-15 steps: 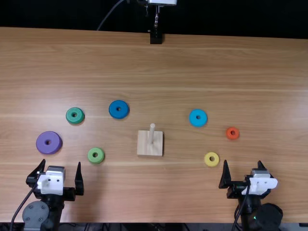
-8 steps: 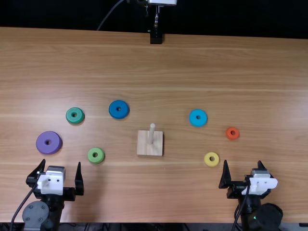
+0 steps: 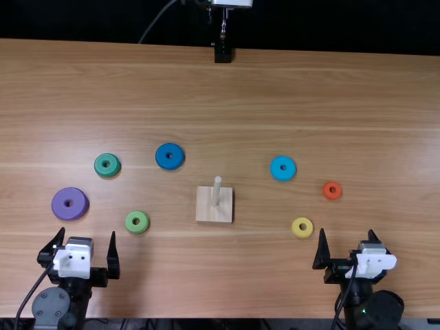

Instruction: Build the Hanoi tower: stack the rings onto the peg from bottom to top in this color order: purple, dark blue, light blue, dark green, light green, yellow, orange.

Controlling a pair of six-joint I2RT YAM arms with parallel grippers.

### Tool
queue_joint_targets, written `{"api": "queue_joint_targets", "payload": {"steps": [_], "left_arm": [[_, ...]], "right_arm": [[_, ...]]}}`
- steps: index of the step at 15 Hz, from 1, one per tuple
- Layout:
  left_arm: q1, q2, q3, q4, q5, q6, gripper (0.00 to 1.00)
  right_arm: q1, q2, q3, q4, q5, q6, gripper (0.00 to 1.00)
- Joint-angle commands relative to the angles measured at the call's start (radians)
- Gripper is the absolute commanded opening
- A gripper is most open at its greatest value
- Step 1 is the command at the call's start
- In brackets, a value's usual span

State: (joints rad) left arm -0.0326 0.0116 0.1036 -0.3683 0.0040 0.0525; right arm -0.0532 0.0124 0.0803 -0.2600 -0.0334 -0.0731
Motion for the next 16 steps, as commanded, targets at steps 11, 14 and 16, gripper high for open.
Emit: {"api": "queue_joint_targets", "payload": {"steps": [11, 14, 16], "left_arm": [[-0.01, 0.054, 0.157, -0.027, 0.005, 0.014, 1.0], [0.013, 0.209, 0.337, -0.061, 0.011, 0.025, 1.0], [0.014, 0.358, 0.455, -0.154, -0.002, 0.029, 1.0]], "right_arm": [[-0.013, -0.012, -0.066, -0.071, 0.004, -0.001, 1.0], [-0.013, -0.012, -0.066, -0.071, 0.006, -0.001, 1.0], [-0.013, -0.012, -0.066, -0.071, 0.004, -0.001, 1.0]]}}
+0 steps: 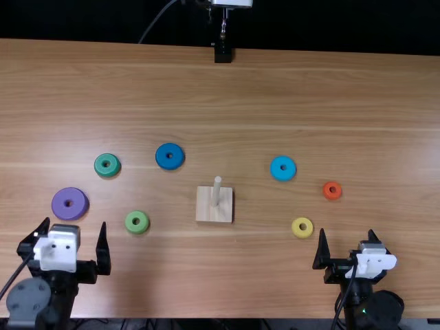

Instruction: Build the Hanoi tower: stack the rings onto the peg from bottom to top in this color order: purple, dark blue, light blue, dark green, light green, yellow, orange.

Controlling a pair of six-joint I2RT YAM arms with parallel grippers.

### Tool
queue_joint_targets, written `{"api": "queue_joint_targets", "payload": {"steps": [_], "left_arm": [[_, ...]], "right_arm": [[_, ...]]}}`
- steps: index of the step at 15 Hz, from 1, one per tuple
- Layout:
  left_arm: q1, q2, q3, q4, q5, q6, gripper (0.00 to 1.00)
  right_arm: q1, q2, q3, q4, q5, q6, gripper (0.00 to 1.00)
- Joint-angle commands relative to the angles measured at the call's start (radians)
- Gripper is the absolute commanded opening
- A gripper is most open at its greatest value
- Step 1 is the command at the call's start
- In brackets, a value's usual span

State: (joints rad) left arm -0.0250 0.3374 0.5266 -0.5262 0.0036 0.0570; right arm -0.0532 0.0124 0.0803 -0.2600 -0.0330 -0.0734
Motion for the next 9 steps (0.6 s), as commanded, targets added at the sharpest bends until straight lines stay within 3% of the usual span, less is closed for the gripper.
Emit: {"api": "queue_joint_targets", "payload": {"steps": [1, 5, 7, 9], "left_arm": [[0.013, 0.098, 0.098, -0.066, -0.005, 0.022, 1.0], [0.139, 0.365, 0.403, -0.263, -0.05, 0.006, 1.0], [0.214, 0.514, 0.52, -0.402, -0.048, 0.006, 1.0], [0.249, 0.652, 0.569, -0.508, -0.04, 0.017, 1.0]], "right_arm": [[-0.013, -0.012, -0.065, -0.071, 0.004, 0.0, 1.0], [-0.013, -0.012, -0.066, -0.071, 0.004, 0.0, 1.0], [-0.013, -0.012, -0.066, -0.071, 0.004, 0.0, 1.0], [-0.013, -0.012, -0.066, -0.071, 0.004, 0.0, 1.0]]}}
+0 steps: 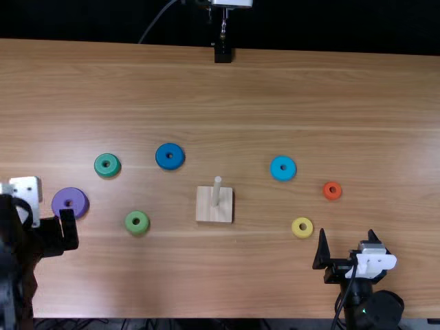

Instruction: Build the Hanoi tower: stack the rings onto the peg from bottom to top in this color order: purple, dark blue, light blue, dark green, light green, yellow, orange.

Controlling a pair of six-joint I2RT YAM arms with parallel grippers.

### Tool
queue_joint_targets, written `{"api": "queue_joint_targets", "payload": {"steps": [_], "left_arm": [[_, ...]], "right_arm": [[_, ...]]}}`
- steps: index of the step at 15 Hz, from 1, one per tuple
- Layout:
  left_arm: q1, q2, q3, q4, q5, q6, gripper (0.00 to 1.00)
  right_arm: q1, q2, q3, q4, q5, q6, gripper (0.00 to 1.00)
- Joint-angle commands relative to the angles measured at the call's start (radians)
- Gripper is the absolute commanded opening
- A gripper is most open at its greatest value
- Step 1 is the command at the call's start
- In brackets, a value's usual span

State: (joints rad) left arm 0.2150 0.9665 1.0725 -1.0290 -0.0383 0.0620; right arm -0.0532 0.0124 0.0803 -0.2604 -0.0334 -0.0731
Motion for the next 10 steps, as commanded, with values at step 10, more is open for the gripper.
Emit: {"api": "queue_joint_targets", "payload": {"steps": [10], "left_arm": [[0.032, 0.517, 0.035, 0.002, 0.016, 0.19, 1.0]], "right_arm": [[-0.013, -0.012, -0.066, -0.07, 0.004, -0.001, 1.0]]}}
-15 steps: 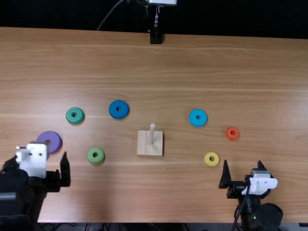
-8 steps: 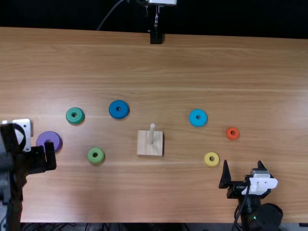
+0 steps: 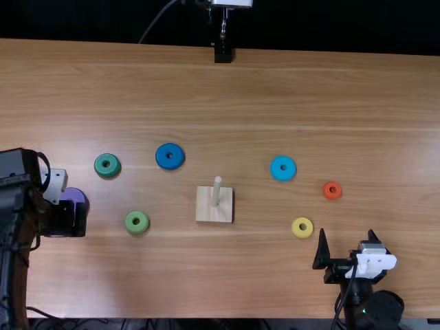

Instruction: Build the Hanoi tower: stack the rings onto the peg from bottom to top in this color order: purple, dark blue, light blue, dark green, light green, yellow, orange.

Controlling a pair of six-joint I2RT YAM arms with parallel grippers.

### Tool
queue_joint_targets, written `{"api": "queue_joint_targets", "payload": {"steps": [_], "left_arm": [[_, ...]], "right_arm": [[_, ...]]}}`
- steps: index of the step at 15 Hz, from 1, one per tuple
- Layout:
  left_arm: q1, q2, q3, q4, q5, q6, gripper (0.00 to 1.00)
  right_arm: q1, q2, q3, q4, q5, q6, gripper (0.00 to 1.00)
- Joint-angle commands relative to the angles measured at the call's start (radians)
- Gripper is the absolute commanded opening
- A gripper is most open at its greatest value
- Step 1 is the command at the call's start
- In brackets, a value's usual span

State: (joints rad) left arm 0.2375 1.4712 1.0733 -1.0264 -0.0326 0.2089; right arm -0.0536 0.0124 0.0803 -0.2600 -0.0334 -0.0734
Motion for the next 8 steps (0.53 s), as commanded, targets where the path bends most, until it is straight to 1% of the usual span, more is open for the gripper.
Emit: {"api": "queue_joint_targets", "payload": {"steps": [1, 6, 7, 8], "left_arm": [[0.006, 0.055, 0.034, 0.019, 0.012, 0.051, 1.0], [0.0, 0.176, 0.031, 0.191, 0.012, 0.056, 1.0], [-0.001, 0.193, 0.031, 0.224, 0.02, 0.054, 1.0], [0.0, 0.21, 0.031, 0.244, 0.042, 0.054, 1.0]], "right_arm": [[-0.012, -0.012, -0.065, -0.072, 0.004, 0.0, 1.0], [-0.012, -0.012, -0.066, -0.071, 0.004, 0.0, 1.0], [-0.012, -0.012, -0.066, -0.071, 0.004, 0.0, 1.0], [-0.012, -0.012, -0.066, -0.071, 0.004, 0.0, 1.0]]}}
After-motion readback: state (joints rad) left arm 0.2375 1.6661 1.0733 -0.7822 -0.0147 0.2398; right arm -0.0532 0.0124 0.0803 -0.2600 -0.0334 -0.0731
